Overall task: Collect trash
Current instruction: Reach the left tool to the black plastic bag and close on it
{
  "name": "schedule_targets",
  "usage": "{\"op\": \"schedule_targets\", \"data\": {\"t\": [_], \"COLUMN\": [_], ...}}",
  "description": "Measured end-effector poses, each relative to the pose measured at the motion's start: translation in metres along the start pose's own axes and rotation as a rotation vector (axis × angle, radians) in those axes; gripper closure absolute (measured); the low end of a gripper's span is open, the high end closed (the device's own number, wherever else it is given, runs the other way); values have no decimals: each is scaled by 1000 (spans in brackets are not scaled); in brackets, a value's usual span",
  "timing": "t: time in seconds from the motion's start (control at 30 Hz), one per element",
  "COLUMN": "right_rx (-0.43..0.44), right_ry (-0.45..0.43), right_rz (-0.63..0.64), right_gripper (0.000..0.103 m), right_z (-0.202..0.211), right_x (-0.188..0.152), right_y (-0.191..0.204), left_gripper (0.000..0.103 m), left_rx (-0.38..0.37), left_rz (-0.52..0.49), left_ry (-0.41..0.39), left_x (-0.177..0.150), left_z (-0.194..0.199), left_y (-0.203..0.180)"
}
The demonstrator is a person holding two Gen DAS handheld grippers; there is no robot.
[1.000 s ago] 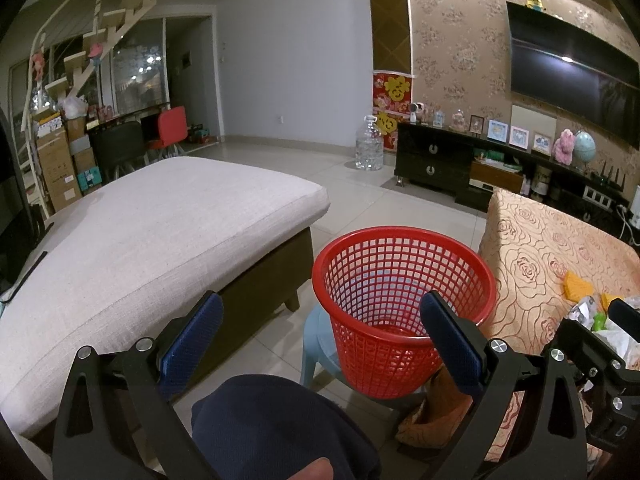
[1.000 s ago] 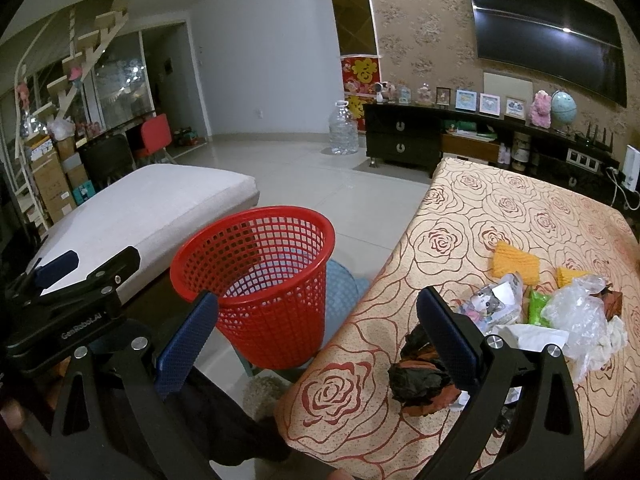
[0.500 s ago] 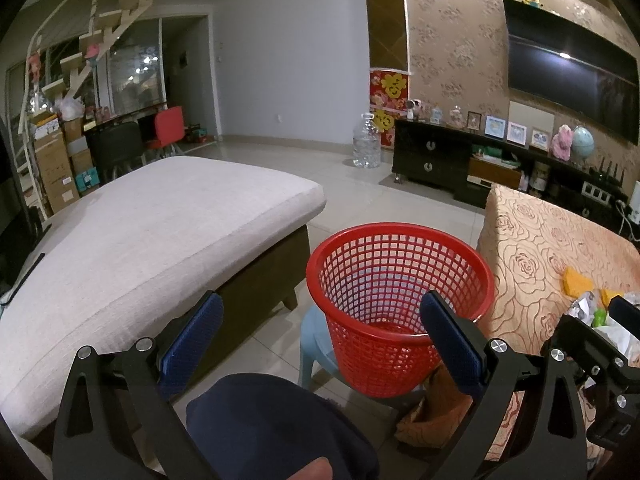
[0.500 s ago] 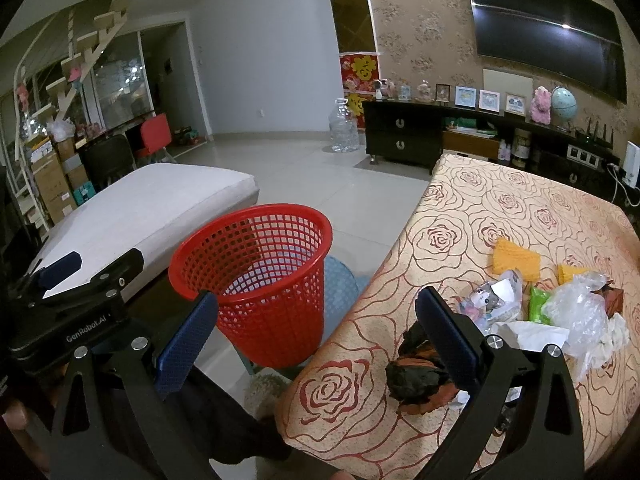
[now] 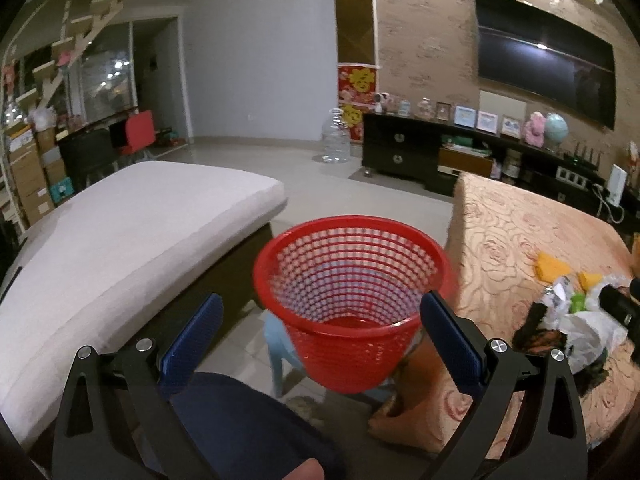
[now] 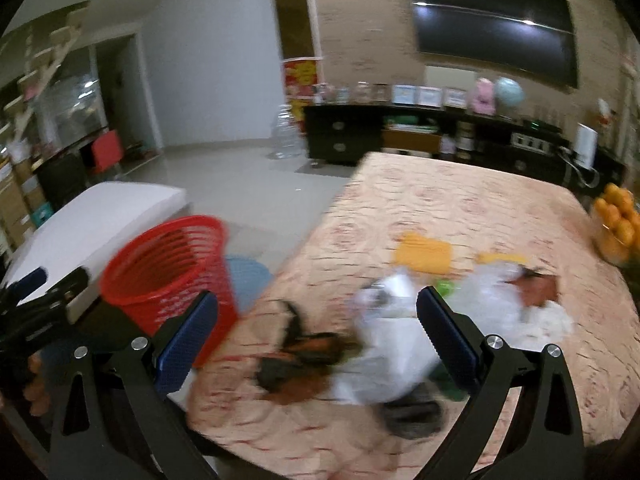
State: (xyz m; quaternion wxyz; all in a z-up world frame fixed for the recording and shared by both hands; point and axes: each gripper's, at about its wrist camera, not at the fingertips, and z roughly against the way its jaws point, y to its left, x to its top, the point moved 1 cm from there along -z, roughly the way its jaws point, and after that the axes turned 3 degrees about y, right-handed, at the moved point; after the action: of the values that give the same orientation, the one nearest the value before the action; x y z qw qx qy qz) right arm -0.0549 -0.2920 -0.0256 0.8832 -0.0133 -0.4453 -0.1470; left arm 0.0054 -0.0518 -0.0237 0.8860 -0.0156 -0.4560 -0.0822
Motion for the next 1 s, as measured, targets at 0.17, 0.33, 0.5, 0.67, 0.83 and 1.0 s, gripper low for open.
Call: {"op": "schedule_targets", "data": {"t": [0.17, 0.33, 0.5, 0.67, 0.83, 1.0], "right_rx": [-92, -151, -157, -158, -156, -172], "right_ry": [1, 0, 3, 16, 15, 13], "right_rz": [-100, -155, -197, -218, -235, -267], "right_gripper": [7, 7, 7, 7, 7, 7], "right_z": [6, 9, 8, 6, 8, 9], "right_x": [-3, -11, -17, -21, -22, -25], "right_y": [-60, -95, -115, -123, -127, -141], "left_gripper": [8, 8, 8, 8, 8, 8], "left_rx": [-57, -135, -233, -345, -391, -410], "left_rz": [-67, -133, -207, -278, -358, -379], "left_ry": [7, 35, 73, 109, 161, 222], "left_x": [-5, -10, -15, -19, -32, -41], "left_z": [-1, -7, -12, -16, -34, -59], "left_y": [-30, -62, -101, -136, -171, -186]}}
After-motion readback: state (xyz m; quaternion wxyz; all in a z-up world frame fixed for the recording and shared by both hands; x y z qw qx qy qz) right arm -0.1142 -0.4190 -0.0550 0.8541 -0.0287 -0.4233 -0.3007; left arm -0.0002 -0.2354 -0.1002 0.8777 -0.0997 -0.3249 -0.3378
